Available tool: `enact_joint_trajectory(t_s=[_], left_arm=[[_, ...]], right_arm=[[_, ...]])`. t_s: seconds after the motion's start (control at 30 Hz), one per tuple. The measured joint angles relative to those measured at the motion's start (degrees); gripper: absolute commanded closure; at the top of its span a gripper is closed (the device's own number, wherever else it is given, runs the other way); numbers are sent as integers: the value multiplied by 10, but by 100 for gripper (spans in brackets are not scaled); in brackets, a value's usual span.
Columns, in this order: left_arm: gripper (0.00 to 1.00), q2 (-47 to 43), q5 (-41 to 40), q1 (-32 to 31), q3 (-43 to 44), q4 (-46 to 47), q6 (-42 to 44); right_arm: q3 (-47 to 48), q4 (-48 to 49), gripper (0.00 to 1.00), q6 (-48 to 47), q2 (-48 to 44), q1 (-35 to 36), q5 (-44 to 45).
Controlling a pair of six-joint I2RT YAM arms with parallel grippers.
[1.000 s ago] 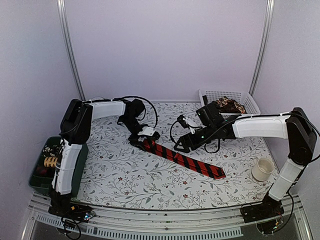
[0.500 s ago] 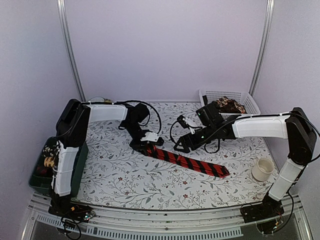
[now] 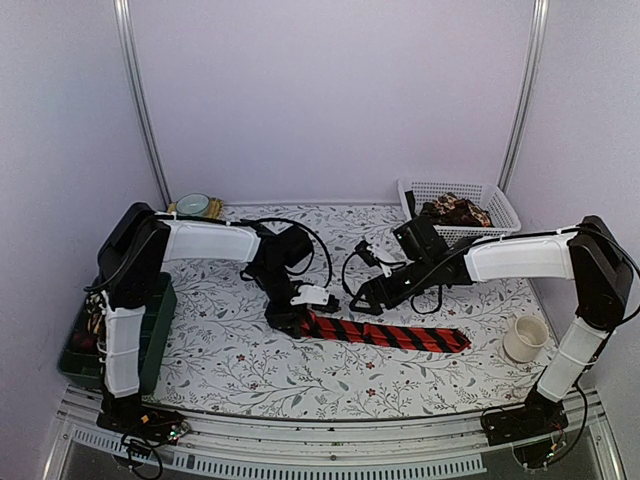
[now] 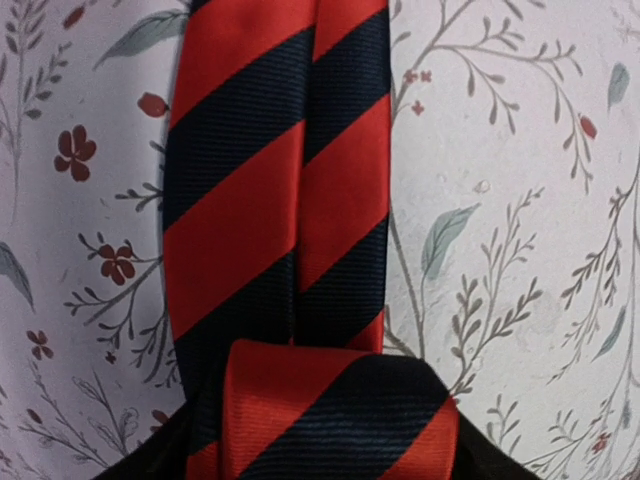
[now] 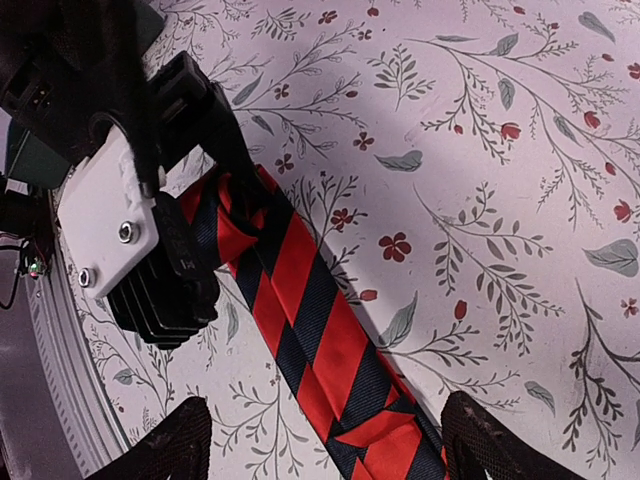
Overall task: Roll the ties
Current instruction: Roll the tie at the center of the board.
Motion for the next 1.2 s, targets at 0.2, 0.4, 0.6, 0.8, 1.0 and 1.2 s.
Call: enact_joint_trajectory(t_s=[0.2,0.4,0.6,0.8,1.0,1.2], left_arm=[[0,-16,-7,-5,-24,27,-20],[0,-14,-19,-5,-24,45,-18],[0,-17,-28,-3,-33,65,-13],[0,-61,-24,4,-97,103,-10],[0,-121,-13,13,-135,152,-12],[0,-125,3,23,-141,174,-16]], right_arm=[[-13,11,9,-26,0,8,-9],[-6,18,6,-120,10,31,7],[18,19,6,-197,54,38,24],[19,20,6,-246,73,43,29],[19,24,5,-272,74,50,27],[48,19,5,-294,96,56,26]])
